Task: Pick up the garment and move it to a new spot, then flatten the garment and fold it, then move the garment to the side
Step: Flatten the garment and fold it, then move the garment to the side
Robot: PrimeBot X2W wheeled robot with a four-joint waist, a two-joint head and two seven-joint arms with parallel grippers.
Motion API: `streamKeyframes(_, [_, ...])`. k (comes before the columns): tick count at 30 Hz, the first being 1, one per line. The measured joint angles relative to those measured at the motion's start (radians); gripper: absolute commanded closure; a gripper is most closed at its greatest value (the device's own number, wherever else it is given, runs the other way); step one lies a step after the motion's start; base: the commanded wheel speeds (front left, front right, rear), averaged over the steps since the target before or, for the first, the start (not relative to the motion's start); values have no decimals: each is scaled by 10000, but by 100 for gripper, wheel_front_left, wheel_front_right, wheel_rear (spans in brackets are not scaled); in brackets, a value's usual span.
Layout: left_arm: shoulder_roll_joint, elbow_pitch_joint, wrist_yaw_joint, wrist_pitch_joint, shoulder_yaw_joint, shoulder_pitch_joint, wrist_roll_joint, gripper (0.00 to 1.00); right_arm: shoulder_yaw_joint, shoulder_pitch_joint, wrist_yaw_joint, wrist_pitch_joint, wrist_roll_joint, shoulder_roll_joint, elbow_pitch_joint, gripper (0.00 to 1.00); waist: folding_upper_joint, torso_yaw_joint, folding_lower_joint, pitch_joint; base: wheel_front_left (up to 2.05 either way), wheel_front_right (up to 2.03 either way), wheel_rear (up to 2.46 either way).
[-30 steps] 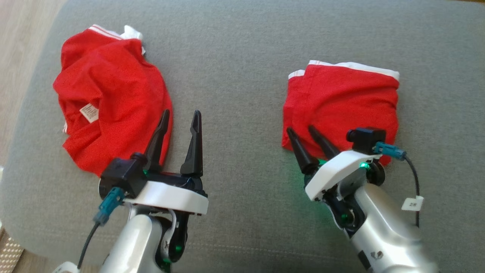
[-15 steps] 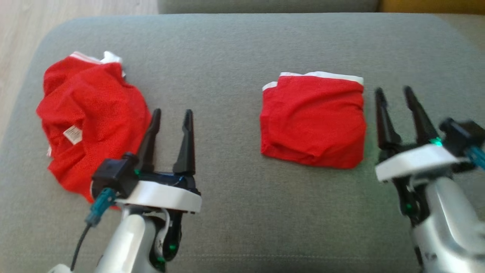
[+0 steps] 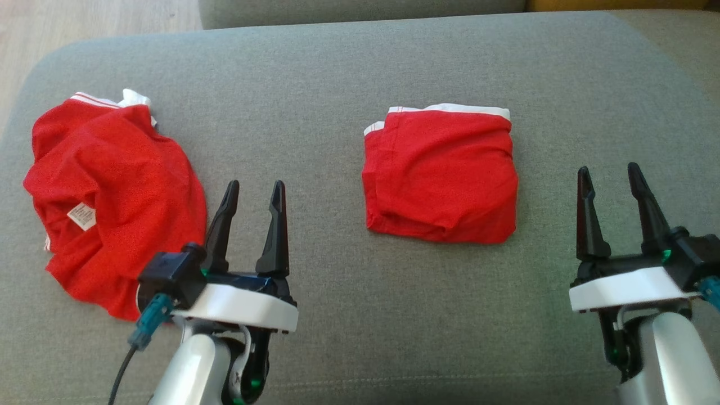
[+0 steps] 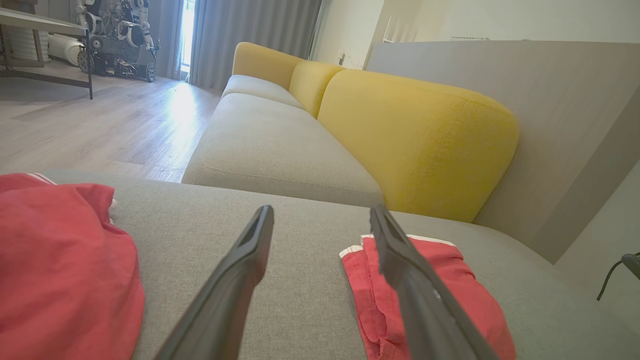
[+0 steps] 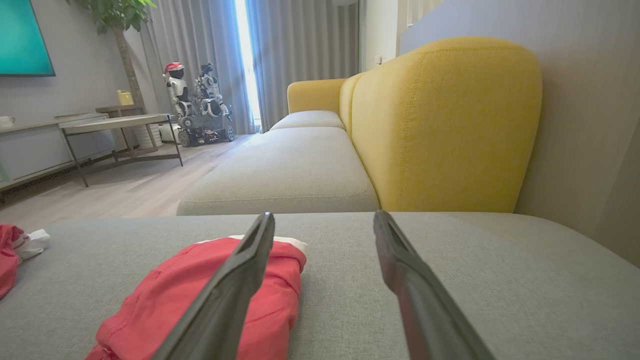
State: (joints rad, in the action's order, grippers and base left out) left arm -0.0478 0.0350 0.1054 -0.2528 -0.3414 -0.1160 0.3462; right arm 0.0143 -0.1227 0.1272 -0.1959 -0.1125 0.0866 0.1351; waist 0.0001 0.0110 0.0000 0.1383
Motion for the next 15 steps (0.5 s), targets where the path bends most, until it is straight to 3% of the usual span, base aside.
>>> streamKeyframes(15, [0, -52, -40, 0, 36, 99, -2, 0, 100, 77, 0, -140, 79, -301, -35, 0, 0, -51, 0, 164, 0, 0, 0])
